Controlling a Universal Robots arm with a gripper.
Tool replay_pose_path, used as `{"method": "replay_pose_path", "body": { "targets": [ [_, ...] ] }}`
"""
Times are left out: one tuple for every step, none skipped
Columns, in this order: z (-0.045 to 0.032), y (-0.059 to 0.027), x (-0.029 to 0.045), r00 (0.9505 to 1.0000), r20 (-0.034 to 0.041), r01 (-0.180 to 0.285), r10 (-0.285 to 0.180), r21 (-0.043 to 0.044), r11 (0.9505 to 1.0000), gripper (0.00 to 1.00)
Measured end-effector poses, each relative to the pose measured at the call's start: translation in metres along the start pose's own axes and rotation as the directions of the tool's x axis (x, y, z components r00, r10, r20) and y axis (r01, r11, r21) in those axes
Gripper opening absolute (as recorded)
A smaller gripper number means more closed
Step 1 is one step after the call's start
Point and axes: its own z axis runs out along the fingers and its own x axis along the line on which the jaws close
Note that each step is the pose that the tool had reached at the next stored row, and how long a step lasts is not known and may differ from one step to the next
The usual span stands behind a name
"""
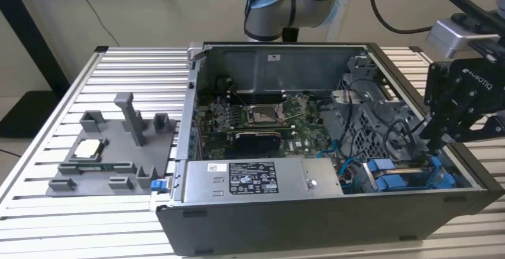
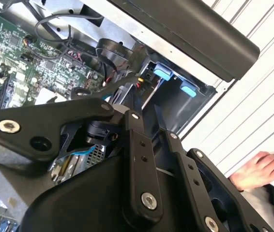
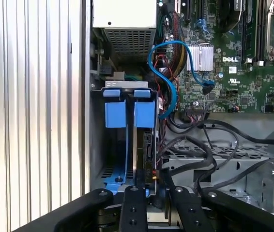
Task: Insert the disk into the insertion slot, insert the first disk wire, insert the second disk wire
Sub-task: 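Insert the first disk wire, then insert the second disk wire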
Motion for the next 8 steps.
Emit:
{"method": "replay_pose_path", "body": {
  "targets": [
    [-0.0017, 0.0001, -0.0002, 1.0, 0.0, 0.0, 0.0, 0.0, 1.0, 0.27],
    [-0.0035, 0.0001, -0.0003, 1.0, 0.0001, 0.0, 0.0, 0.0, 1.0, 0.27],
    [-0.0055, 0.0002, -0.0004, 1.0, 0.0001, 0.0, 0.0, 0.0, 1.0, 0.27],
    [-0.0078, 0.0003, -0.0004, 1.0, 0.0, 0.0, 0.0, 0.0, 1.0, 0.27],
    [-0.0095, 0.0004, -0.0005, 1.0, -0.0001, 0.0, 0.0, 0.0, 1.0, 0.27],
    [-0.0099, 0.0004, -0.0005, 1.0, 0.0001, 0.0, 0.0, 0.0, 1.0, 0.27],
    [-0.0099, 0.0004, -0.0005, 1.0, 0.0002, 0.0, 0.0, 0.0, 1.0, 0.27],
    [-0.0099, 0.0004, -0.0005, 1.0, 0.0003, 0.0, 0.0, 0.0, 1.0, 0.27]
  ]
}}
